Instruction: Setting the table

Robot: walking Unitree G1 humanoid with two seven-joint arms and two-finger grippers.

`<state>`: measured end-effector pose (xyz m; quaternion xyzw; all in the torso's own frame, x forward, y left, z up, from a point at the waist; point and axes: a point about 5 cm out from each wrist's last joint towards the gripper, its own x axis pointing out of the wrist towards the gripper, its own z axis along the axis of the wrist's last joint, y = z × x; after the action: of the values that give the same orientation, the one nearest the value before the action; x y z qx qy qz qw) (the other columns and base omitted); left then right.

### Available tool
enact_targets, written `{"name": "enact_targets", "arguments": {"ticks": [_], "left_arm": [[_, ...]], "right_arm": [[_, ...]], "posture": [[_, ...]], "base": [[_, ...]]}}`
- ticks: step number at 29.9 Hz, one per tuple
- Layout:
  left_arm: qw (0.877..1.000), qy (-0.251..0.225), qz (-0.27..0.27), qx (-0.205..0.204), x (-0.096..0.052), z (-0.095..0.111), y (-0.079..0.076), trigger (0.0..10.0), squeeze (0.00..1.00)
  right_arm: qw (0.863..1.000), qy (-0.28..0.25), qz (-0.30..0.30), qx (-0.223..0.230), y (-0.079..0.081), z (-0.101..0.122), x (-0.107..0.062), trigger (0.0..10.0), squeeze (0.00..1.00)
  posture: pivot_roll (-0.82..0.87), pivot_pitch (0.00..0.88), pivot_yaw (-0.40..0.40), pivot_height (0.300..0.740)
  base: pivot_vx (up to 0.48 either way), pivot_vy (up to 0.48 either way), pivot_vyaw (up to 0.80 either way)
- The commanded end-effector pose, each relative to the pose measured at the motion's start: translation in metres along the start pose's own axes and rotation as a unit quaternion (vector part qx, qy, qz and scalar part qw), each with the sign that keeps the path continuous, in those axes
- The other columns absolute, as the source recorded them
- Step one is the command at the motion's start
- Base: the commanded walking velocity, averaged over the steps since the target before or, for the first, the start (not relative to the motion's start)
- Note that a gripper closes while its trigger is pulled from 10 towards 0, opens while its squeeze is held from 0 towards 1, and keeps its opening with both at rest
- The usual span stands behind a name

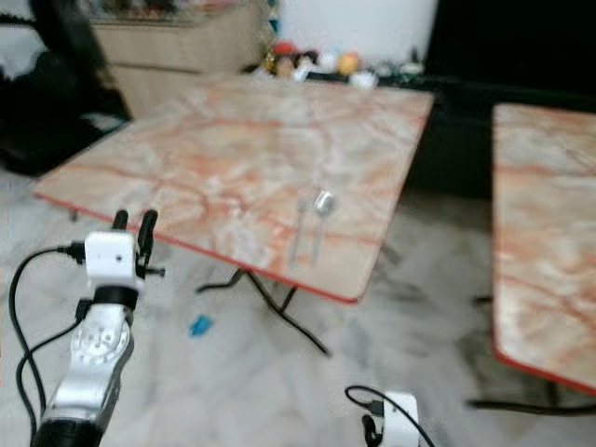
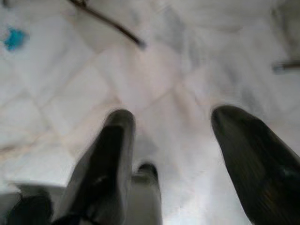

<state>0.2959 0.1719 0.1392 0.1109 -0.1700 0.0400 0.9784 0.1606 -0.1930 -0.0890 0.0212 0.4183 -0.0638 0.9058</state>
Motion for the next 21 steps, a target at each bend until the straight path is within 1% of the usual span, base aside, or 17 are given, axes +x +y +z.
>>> {"name": "enact_targets", "arguments": {"ticks": [1, 4, 7, 13, 16, 17, 19, 21], "left_arm": [[1.0, -0.013, 0.003, 0.003, 0.004, 0.005, 0.004, 10.0, 0.0], [1.0, -0.015, 0.002, 0.004, 0.004, 0.005, 0.003, 10.0, 0.0], [1.0, -0.015, 0.001, 0.007, 0.004, 0.005, 0.003, 10.0, 0.0], [1.0, -0.013, 0.004, 0.011, 0.002, 0.004, 0.005, 10.0, 0.0], [1.0, -0.008, 0.023, 0.02, 0.002, 0.002, 0.012, 10.0, 0.0], [0.998, 0.007, 0.055, 0.036, 0.001, -0.004, 0.023, 10.0, 0.0], [0.995, 0.021, 0.082, 0.052, 0.0, -0.01, 0.033, 10.0, 0.0], [0.991, 0.031, 0.101, 0.081, -0.001, -0.014, 0.042, 10.0, 0.0]], "right_arm": [[1.0, -0.002, 0.003, 0.003, 0.002, 0.002, 0.001, 10.0, 0.0], [1.0, -0.001, 0.003, 0.004, 0.002, 0.002, 0.001, 10.0, 0.0], [1.0, -0.001, -0.001, 0.012, 0.002, 0.002, 0.001, 10.0, 0.0], [1.0, 0.002, -0.004, 0.01, 0.001, 0.001, 0.001, 10.0, 0.0], [1.0, 0.002, -0.005, 0.01, 0.001, 0.001, 0.001, 10.0, 0.0], [1.0, 0.002, -0.005, 0.01, 0.001, 0.001, 0.001, 10.0, 0.0], [1.0, 0.002, -0.004, 0.01, 0.001, 0.001, 0.001, 10.0, 0.0], [1.0, 0.002, -0.004, 0.009, 0.001, 0.001, 0.001, 10.0, 0.0]], "posture": [[0.0, 0.001, 0.02, 0.74], [0.0, 0.0, 0.019, 0.74], [0.0, 0.002, 0.019, 0.74], [0.0, 0.0, 0.02, 0.74], [0.0, 0.0, 0.02, 0.74], [0.0, 0.0, 0.02, 0.74], [0.0, 0.0, 0.02, 0.74], [0.0, 0.002, 0.022, 0.74]], "base": [[0.0, 0.0, 0.69], [0.0, 0.0, 0.5], [0.0, 0.0, 0.0], [0.0, 0.0, 0.0], [0.0, 0.0, 0.0], [0.0, 0.0, 0.0], [0.0, 0.0, 0.0], [0.0, 0.0, 0.0]]}}
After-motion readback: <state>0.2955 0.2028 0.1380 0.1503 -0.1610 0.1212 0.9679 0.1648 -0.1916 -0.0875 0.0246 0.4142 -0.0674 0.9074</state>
